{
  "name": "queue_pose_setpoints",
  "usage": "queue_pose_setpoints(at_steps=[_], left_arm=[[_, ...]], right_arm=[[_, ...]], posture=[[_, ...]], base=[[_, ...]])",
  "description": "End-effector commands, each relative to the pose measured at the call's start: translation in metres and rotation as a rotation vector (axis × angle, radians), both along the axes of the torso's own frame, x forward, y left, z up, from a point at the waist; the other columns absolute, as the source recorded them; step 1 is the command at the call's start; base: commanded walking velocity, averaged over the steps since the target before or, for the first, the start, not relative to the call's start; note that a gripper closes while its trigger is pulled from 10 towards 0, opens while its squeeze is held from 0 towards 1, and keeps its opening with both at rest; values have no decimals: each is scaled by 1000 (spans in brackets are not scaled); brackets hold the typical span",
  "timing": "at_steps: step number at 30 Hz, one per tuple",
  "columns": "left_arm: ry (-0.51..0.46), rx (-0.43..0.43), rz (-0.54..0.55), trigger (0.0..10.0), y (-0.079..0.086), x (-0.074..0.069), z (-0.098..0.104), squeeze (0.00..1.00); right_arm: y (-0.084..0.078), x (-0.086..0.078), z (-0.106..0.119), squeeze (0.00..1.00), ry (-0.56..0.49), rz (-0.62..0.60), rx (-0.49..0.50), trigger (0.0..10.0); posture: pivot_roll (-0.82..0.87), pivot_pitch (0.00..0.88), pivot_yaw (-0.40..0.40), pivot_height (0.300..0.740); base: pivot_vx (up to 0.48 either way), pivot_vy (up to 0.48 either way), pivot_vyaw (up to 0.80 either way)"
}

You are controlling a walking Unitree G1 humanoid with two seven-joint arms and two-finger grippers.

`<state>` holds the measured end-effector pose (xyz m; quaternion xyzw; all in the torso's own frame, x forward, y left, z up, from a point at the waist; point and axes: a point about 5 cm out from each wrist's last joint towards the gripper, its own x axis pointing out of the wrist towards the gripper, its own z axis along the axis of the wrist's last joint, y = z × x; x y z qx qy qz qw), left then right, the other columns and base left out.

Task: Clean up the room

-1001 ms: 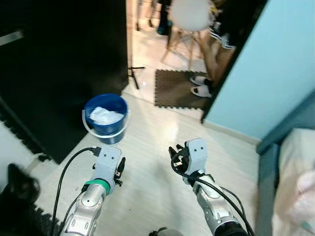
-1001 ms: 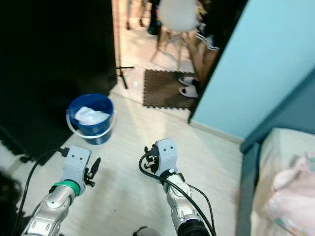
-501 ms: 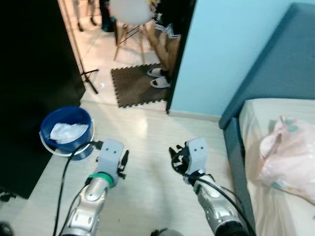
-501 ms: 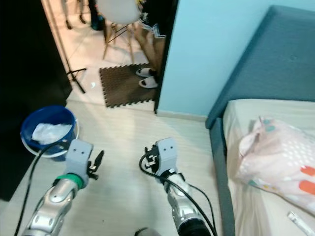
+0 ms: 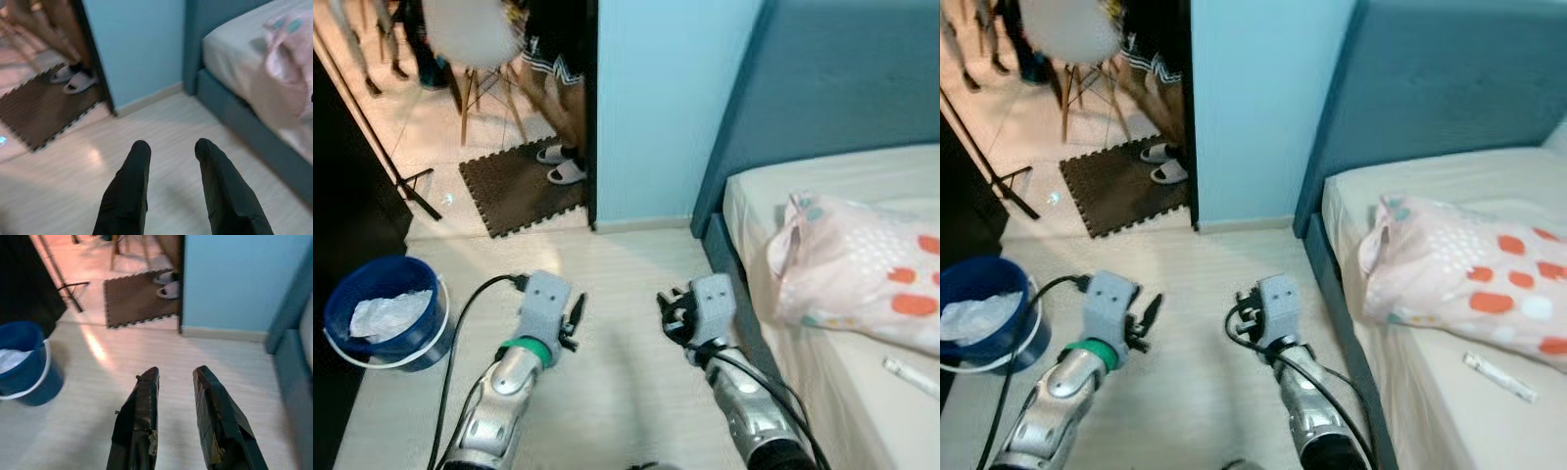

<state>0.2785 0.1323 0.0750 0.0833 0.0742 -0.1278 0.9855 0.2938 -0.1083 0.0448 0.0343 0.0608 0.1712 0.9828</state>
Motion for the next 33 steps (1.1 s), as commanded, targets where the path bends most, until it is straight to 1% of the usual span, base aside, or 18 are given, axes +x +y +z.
queue_pose_setpoints(at_steps=[1,9,15,17,22,33], left_arm=[[25,4,4,10000,3,-3,-5,0],[34,-4,-13,10000,0,-4,-5,0],[47,-18,-43,10000,-8,-7,-8,0],[47,-18,-43,10000,-8,-7,-8,0],[53,-60,-39,10000,-7,-6,-7,0],[68,-59,-33,10000,-4,-6,-8,0]], right_arm=[[4,-3,-5,0,25,1,15,10000],[4,-2,-4,0,20,-1,16,10000],[1,0,-1,0,10,-19,31,10000],[1,0,-1,0,10,-19,31,10000],[0,0,-1,0,9,-26,35,10000],[0,-1,-2,0,12,-23,31,10000]], posture=[[14,0,25,733],[13,0,26,733],[9,0,27,733],[9,0,27,733],[9,0,28,733],[8,0,28,733]], base=[[0,0,-800],[0,0,-800],[0,0,-800],[0,0,-800],[0,0,-800],[0,0,-800]])
